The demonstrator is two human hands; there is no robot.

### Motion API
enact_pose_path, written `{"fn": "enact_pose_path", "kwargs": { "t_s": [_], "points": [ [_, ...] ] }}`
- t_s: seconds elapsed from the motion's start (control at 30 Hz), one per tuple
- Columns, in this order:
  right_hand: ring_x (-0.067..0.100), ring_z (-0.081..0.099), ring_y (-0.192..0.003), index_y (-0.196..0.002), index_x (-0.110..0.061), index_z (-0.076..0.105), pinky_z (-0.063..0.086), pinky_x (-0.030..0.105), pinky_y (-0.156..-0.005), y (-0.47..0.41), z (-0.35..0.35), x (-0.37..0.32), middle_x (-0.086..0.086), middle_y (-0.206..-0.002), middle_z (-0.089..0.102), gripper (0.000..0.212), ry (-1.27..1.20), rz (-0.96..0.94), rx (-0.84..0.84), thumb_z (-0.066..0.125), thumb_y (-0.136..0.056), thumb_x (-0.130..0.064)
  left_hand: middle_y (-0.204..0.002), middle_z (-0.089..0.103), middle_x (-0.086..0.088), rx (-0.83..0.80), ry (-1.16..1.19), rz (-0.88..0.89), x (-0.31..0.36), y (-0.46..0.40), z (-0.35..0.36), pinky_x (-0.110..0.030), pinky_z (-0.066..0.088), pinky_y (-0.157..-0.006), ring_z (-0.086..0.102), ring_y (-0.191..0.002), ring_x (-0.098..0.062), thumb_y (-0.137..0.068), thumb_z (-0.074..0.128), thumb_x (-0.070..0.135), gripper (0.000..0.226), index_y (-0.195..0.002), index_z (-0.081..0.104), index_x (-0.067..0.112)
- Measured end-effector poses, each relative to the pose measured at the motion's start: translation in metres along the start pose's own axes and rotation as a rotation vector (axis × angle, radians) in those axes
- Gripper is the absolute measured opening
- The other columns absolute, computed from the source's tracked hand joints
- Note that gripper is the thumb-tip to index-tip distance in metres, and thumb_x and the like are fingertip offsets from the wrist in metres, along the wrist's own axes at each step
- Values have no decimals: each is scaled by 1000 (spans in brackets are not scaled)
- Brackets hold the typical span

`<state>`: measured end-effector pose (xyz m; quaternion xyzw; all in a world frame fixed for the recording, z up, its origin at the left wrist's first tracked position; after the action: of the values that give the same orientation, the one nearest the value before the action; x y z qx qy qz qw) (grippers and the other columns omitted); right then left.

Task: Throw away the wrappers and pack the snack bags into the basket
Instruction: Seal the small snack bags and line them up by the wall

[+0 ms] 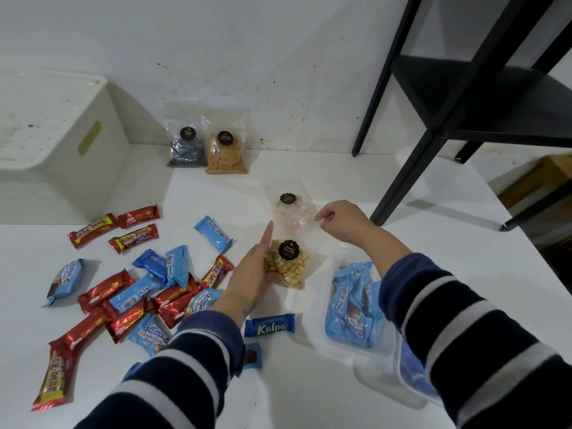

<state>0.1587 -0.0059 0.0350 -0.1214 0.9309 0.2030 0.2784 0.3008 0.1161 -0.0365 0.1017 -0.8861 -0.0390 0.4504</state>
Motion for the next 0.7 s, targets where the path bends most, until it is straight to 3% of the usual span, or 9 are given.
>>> {"fn": "enact_pose_path", "kwargs": {
  "t_s": [0.13, 0.3, 0.43, 0.57, 0.7],
  "points": [
    [7, 54, -80, -87, -17, 70, 39, 16, -59, 0, -1, -8, -9, -87, 61, 6, -50, -46, 37, 66, -84, -15, -136, 46, 0, -2, 4, 3, 1, 1, -2, -34, 38, -101, 47, -122, -19, -85, 66, 15, 102, -141, -10, 54],
    [12, 57, -87, -83, -19, 70, 42, 24, -72, -2, 0, -2, -5, -92, 64, 5, -65, 2, 71, 67, -83, -15, -136, 47, -1, -9, -8, 9, 2, 1, -2, -36, 40, -102, 47, -122, -19, -85, 65, 14, 102, -141, -9, 54],
    [13, 56, -87, -98, -15, 69, 41, 22, -72, -2, 7, -9, -5, -92, 61, 16, -150, -27, 42, 67, -83, -22, -136, 46, -1, -15, 37, -5, 0, 1, -1, -37, 39, -103, 46, -123, -20, -85, 62, 10, 100, -142, -7, 53],
    [12, 56, -78, -82, -16, 70, 38, 17, -61, -3, 7, -16, -16, -72, 57, 3, -156, -55, 80, 67, -83, -16, -137, 46, -3, -21, 12, -3, 0, 1, -2, -37, 39, -101, 46, -123, -21, -83, 64, 9, 103, -142, -8, 53],
    [11, 57, -81, -76, -19, 67, 44, 24, -71, -8, 8, -15, -15, -74, 58, 8, -130, -23, 109, 65, -83, -16, -138, 45, -2, -29, -7, -12, -1, 0, -1, -36, 40, -100, 46, -123, -20, -84, 65, 10, 104, -141, -10, 55]
  ]
}}
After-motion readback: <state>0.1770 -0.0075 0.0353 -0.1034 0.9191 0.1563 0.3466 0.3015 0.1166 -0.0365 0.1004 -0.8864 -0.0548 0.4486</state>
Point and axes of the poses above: each hand's wrist, its own y-axis away from the middle knuckle, its own z-axis out of the palm, x = y × z, the point moved 10 cm from there along -y, towards the middle knuckle
